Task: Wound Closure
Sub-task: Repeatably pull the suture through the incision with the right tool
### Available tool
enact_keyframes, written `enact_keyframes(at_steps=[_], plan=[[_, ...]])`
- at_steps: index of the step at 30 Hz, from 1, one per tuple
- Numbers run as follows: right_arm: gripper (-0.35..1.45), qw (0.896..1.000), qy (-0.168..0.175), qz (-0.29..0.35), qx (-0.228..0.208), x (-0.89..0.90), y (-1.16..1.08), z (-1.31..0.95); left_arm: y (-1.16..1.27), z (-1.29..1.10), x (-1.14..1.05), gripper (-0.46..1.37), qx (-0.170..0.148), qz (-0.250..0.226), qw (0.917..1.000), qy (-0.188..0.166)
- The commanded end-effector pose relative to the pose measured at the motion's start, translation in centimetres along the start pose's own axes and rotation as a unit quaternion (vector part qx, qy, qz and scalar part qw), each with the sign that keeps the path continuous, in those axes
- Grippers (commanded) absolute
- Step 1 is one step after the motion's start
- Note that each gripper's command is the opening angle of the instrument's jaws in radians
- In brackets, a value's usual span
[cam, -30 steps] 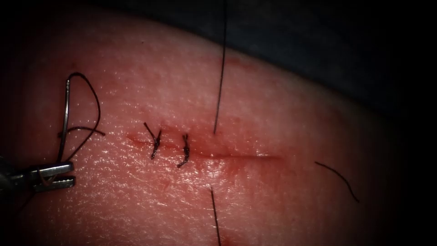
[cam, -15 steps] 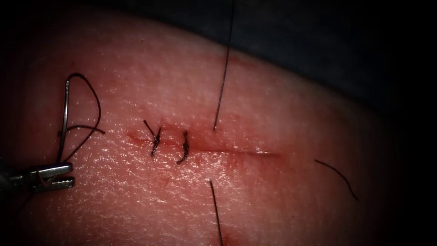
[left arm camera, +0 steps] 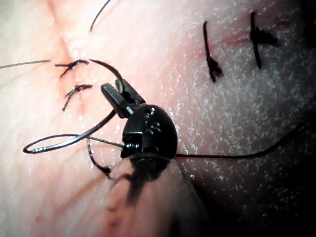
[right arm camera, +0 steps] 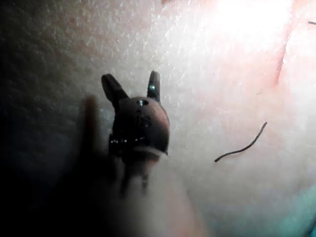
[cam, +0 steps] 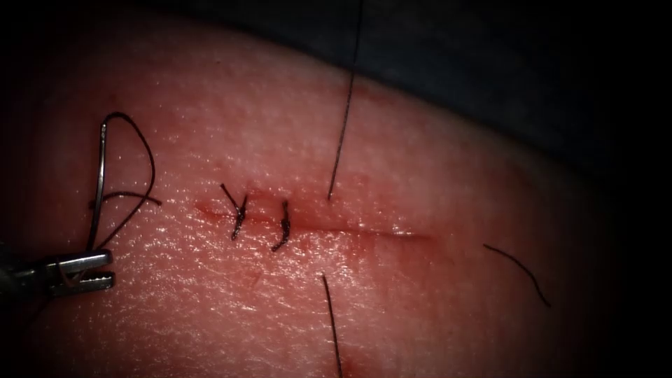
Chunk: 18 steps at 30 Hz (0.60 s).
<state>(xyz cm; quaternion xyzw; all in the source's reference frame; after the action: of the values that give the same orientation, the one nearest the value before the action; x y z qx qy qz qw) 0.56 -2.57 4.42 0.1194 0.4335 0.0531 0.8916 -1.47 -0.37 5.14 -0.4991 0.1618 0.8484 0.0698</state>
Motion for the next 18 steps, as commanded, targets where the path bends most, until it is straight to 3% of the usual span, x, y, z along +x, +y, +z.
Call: enact_keyframes(at_steps=[1,8,18], plan=[[1.19,1.0,0.0,0.002,-0.014,-0.03,0.08,0.01,0.0,0.0,0.0,-0.35,-0.002,0.0,1.0,0.0],[1.18,0.997,0.002,0.005,-0.071,-0.08,0.69,0.13,0.0,0.0,0.0,-0.35,-0.002,0.0,1.0,0.0],[1.14,0.995,0.024,0.008,-0.093,-0.06,1.25,0.5,0.0,0.0,0.0,-0.35,-0.002,0.0,1.0,0.0]])
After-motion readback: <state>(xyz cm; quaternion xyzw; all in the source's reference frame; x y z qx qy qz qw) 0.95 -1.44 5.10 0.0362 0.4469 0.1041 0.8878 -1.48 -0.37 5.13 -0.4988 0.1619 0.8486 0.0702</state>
